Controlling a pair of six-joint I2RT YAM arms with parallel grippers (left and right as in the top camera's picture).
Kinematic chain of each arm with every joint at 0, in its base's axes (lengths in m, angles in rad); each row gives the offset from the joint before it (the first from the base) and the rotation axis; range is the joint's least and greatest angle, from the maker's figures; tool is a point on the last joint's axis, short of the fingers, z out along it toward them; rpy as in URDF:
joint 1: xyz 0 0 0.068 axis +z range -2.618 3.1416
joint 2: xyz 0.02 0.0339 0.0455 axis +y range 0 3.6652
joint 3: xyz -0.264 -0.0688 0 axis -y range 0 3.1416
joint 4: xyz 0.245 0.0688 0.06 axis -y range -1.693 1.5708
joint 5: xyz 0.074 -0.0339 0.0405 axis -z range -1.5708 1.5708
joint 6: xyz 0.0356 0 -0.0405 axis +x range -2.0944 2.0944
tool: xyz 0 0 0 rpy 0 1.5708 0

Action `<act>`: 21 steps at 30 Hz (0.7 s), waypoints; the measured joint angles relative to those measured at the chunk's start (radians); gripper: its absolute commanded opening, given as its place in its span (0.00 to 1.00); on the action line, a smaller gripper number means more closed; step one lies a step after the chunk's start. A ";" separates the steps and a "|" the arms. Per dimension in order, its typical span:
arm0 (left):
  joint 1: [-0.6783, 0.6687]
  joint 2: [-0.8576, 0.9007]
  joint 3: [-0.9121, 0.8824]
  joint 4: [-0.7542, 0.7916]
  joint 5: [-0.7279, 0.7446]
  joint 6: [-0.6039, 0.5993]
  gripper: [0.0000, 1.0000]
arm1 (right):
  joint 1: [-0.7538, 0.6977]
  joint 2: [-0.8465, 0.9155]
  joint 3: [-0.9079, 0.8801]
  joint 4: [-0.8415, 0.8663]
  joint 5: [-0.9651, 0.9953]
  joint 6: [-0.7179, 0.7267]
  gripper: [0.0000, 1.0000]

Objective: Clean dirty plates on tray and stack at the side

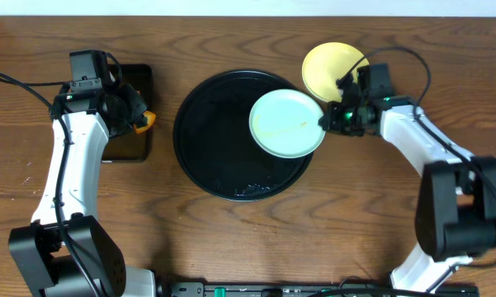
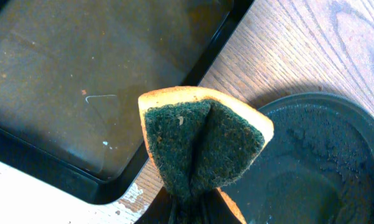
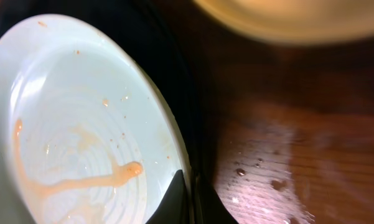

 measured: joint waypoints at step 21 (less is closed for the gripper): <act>0.000 0.000 0.000 0.000 0.000 0.000 0.09 | 0.559 -0.257 0.160 -0.053 1.144 -0.319 0.01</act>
